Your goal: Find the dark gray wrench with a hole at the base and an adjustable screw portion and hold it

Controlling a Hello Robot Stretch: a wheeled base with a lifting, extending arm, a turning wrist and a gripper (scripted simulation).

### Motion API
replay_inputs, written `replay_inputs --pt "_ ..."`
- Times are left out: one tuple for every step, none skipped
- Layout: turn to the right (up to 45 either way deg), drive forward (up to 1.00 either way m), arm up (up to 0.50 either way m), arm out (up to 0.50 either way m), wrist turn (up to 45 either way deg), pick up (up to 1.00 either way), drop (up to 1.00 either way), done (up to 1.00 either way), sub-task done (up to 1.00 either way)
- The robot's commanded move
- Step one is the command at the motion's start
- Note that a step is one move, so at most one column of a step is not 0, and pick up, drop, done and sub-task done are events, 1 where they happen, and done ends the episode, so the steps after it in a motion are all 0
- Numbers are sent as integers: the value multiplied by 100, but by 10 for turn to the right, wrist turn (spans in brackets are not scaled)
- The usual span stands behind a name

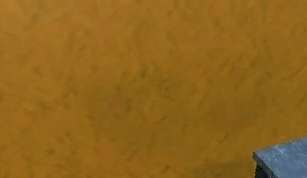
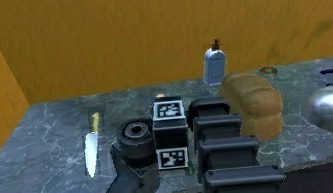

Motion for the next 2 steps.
replay_inputs --pt "0 0 0 0 450 0 0 0 0" --pt "0 0 0 0 450 0 0 0 0"
